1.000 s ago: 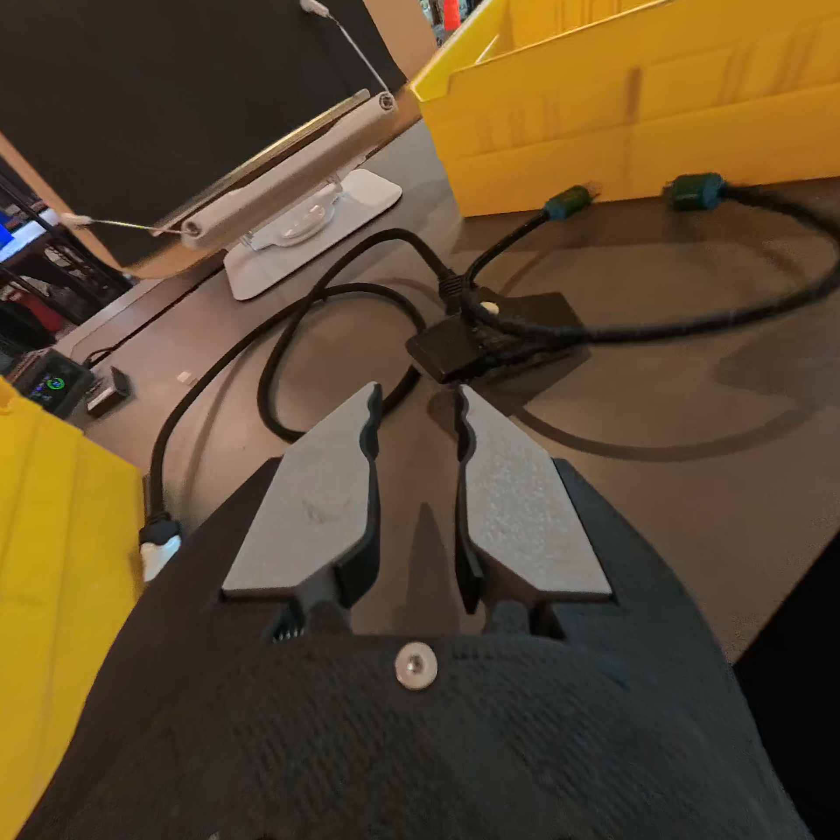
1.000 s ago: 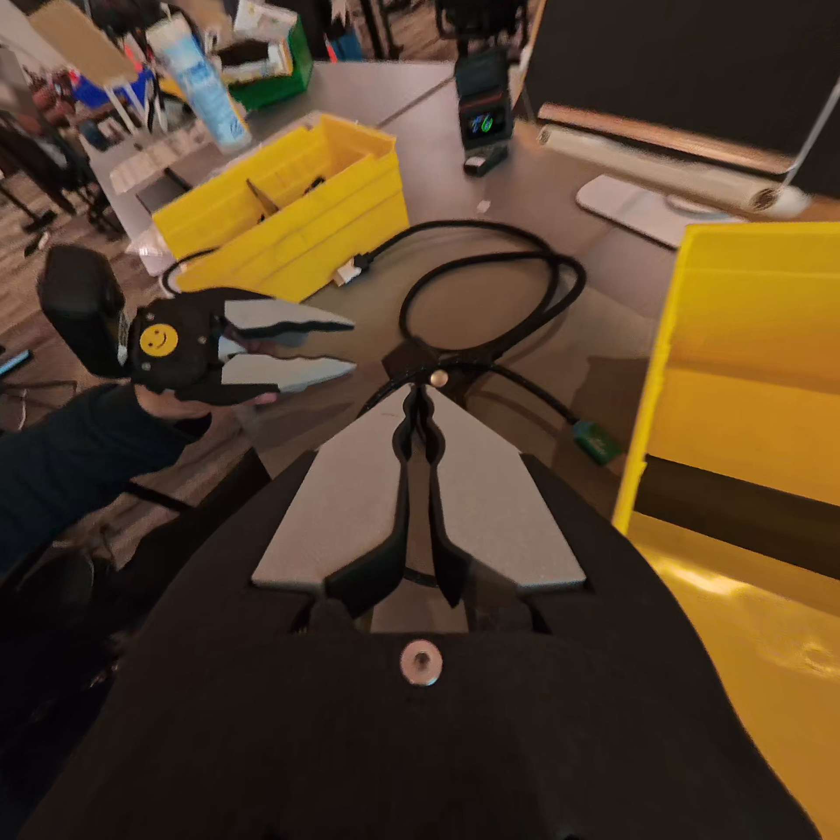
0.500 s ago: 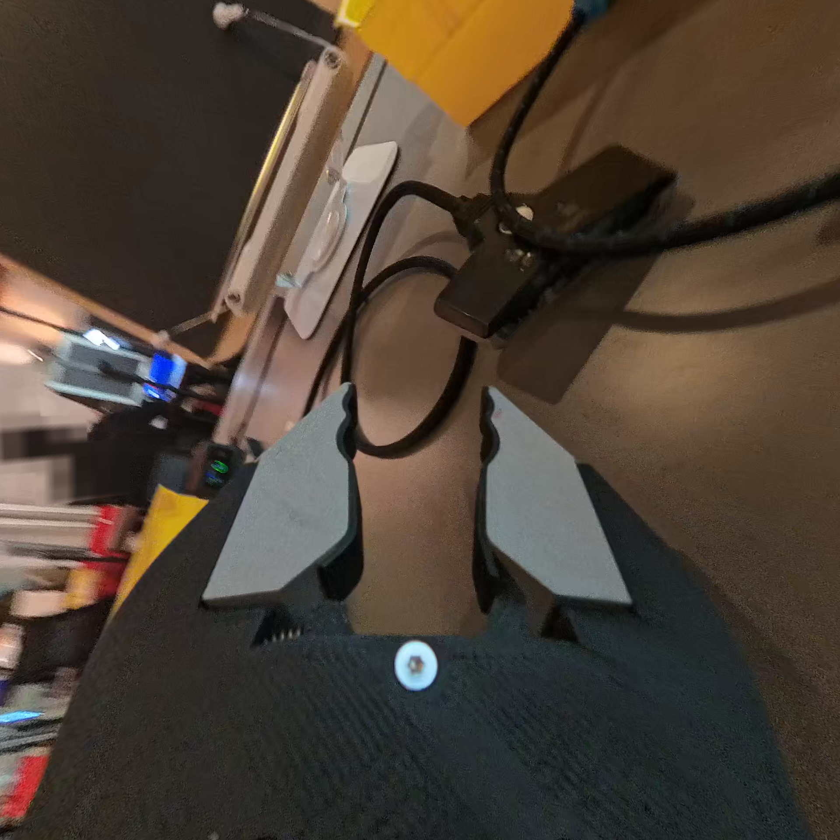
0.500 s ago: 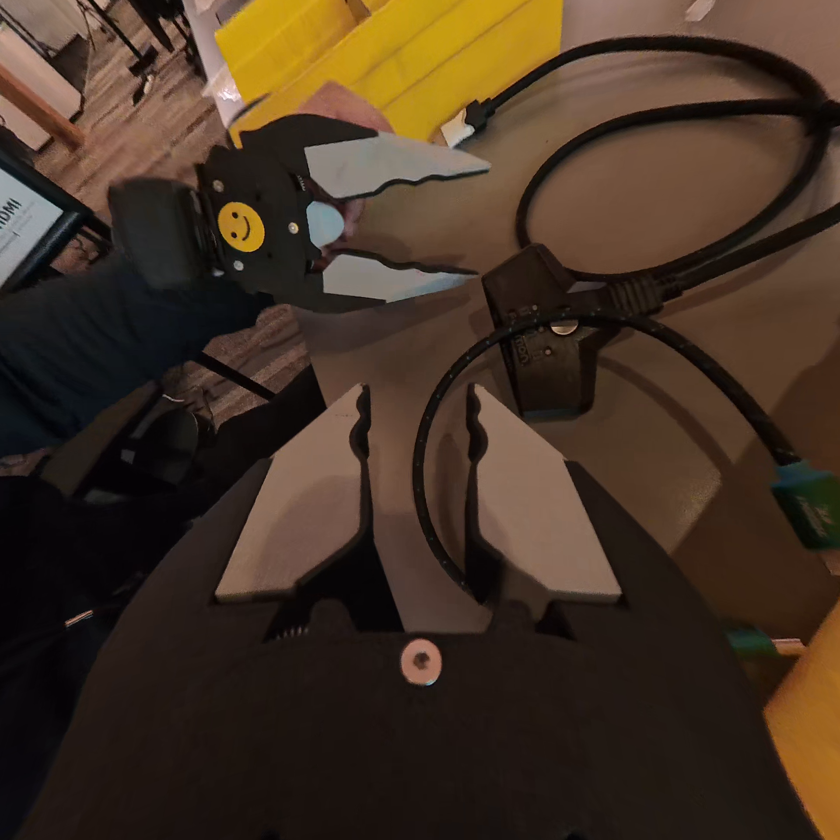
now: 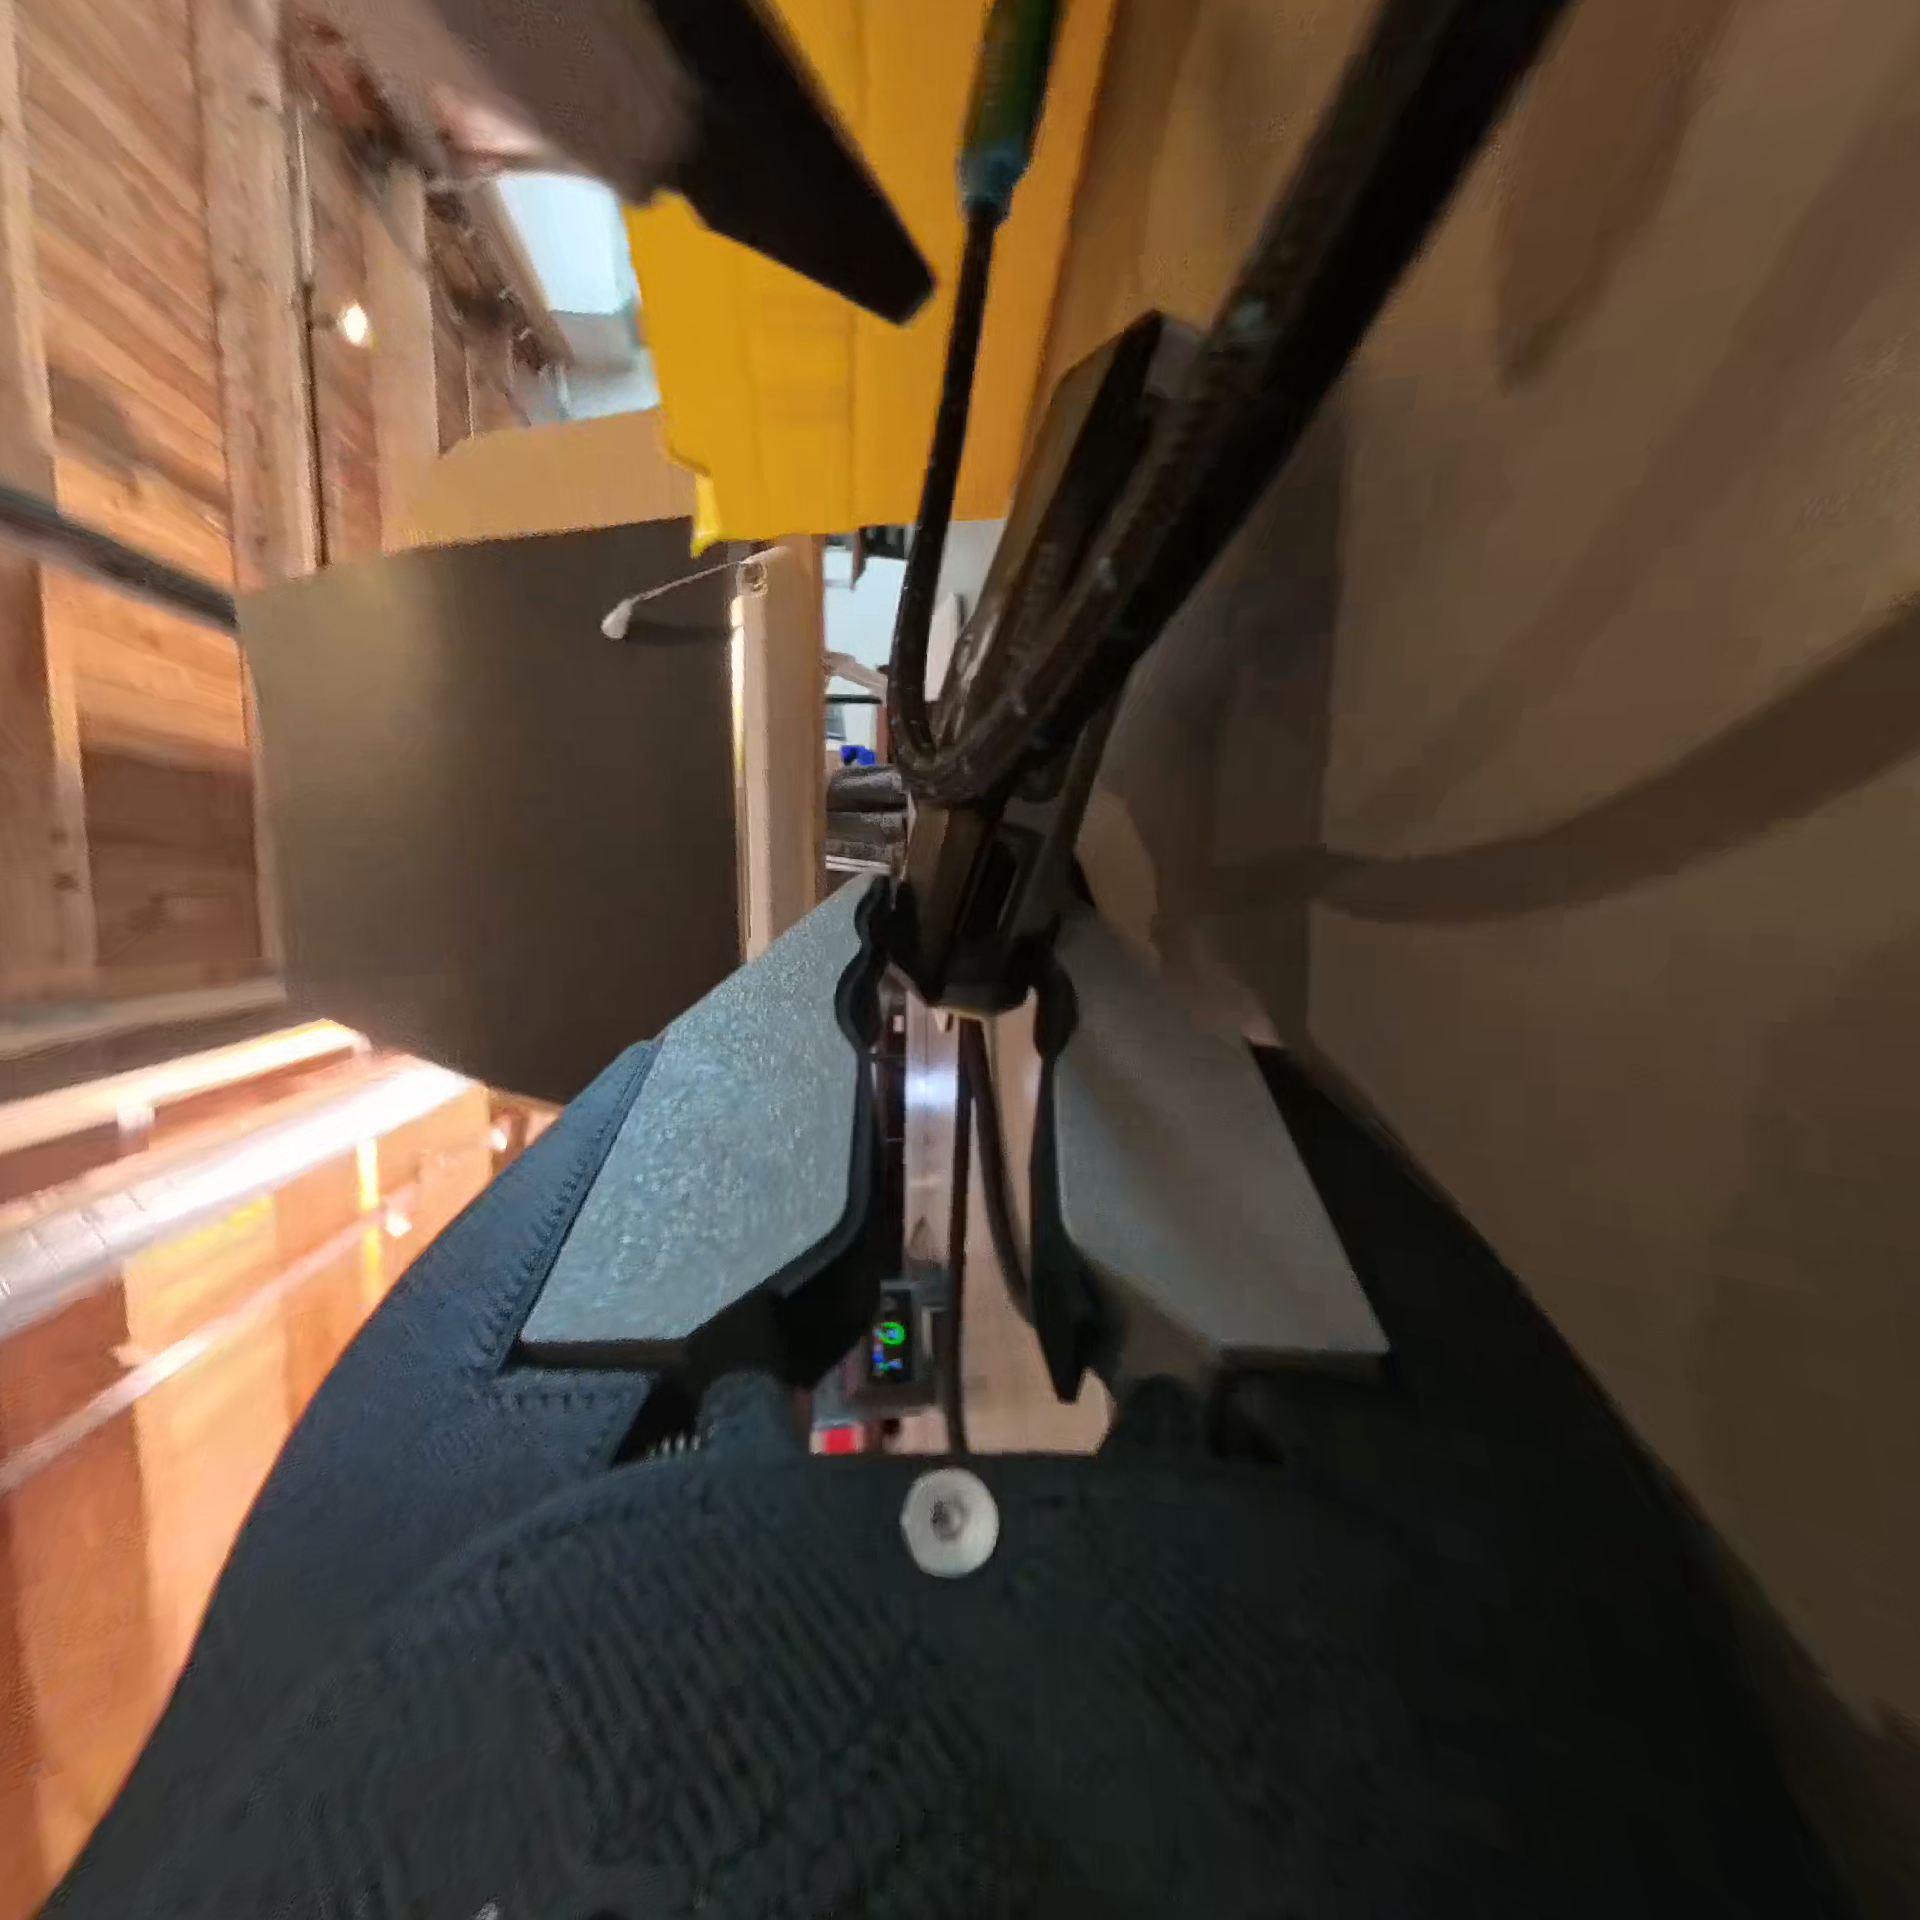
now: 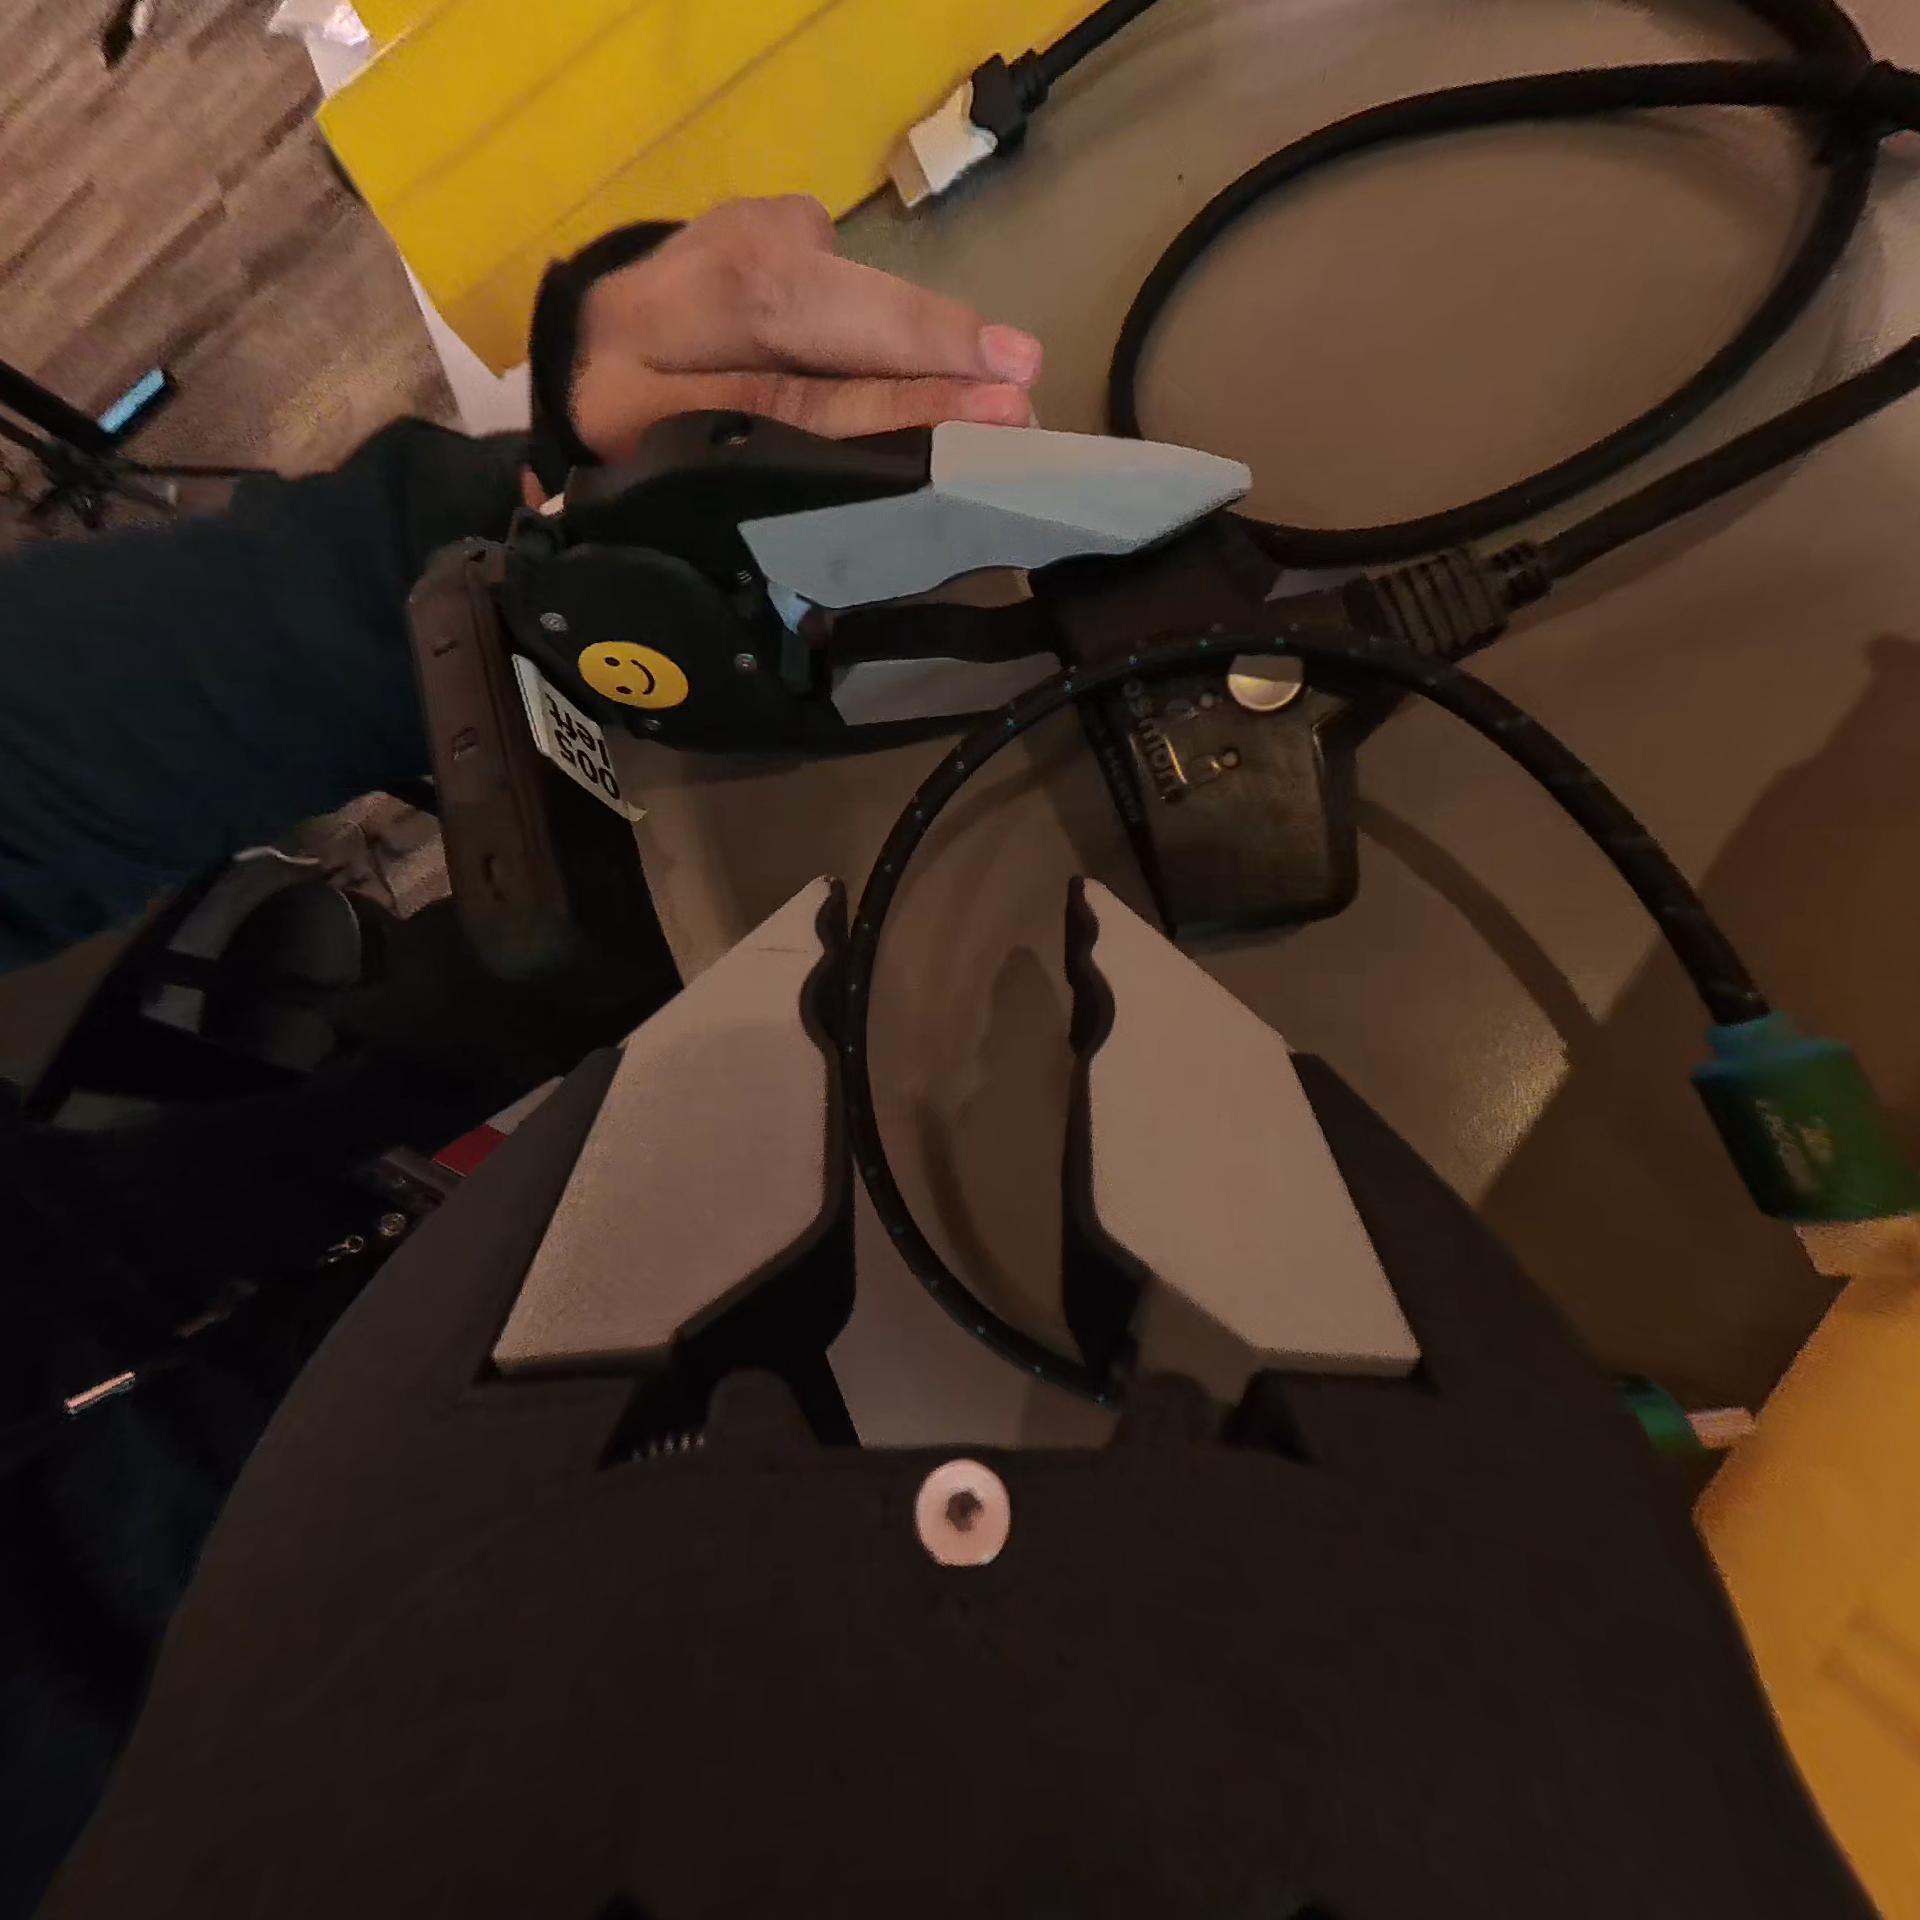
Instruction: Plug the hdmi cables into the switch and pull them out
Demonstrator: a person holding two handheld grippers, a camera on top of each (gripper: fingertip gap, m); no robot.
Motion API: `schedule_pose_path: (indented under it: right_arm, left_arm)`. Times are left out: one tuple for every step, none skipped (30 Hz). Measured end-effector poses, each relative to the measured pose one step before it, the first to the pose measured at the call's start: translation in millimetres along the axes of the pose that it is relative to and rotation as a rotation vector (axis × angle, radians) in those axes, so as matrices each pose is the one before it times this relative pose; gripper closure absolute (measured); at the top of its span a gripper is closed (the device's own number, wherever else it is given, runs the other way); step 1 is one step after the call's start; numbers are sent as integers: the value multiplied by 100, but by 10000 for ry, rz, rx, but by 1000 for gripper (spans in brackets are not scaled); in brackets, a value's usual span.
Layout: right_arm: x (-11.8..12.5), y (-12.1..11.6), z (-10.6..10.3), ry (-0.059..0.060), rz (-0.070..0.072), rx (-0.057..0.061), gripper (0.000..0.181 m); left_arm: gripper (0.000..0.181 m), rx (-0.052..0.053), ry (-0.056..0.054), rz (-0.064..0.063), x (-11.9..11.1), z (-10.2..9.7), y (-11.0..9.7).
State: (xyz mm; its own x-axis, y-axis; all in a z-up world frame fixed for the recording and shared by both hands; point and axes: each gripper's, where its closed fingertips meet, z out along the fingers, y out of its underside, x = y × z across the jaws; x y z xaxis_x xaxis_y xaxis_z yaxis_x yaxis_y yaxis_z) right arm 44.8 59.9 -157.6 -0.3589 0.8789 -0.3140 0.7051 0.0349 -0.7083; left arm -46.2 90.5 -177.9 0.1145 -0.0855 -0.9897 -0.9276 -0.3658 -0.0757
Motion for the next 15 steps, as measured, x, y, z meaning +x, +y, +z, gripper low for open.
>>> schedule_pose_path:
  right_arm:
    - [-367,-303,80,-44,-300,132,141]
    - [-518,-495,102,-120,-350,249,141]
    - [-671,-543,203,-203,-401,275,139]
    - [-533,-381,395,-144,-398,194,137]
    - [-102,-27,556,80,-331,4,135]
    - [514,355,589,434,-288,-225,135]
    - [964,480,497,726,-320,-279,138]
    - [613,153,352,511,-328,-50,145]
    - [288,-297,174,262,-91,227,148]
    - [306,-425,34,216,50,249,152]
    - [197,-281,-10,154,-20,167,156]
    - [73,-3,-57,67,-38,-8,157]
    - [-84,123,-105,-95,74,-81,158]
    - [-57,96,-123,-146,213,-27,159]
    - [45,-4,-149,-130,311,61,161]
  left_arm:
    - [159,-133,-134,-369,-110,-91,235]
    - [159,-303,-134,326,-304,-166,398]
    - [160,-92,-267,119,-435,-242,60]
    - [161,102,-10,-194,-199,-236,-135]
    - [161,126,20,-300,-193,-205,-90]
    - [161,40,-100,-226,-363,-183,55]
    - [161,13,-165,-159,-454,-167,134]
    - [161,-2,-205,-73,-495,-147,218]
    - [161,-20,-202,117,-418,-94,304]
    - [161,46,-124,65,-259,-60,200]
    - [161,35,58,-143,-16,-40,126]
    - [161,-12,65,-192,-35,-68,66]
    - [161,44,105,-148,52,-120,-90]
    - [161,70,48,-37,32,-125,-136]
    - [161,28,-67,-2,-121,-117,-88]
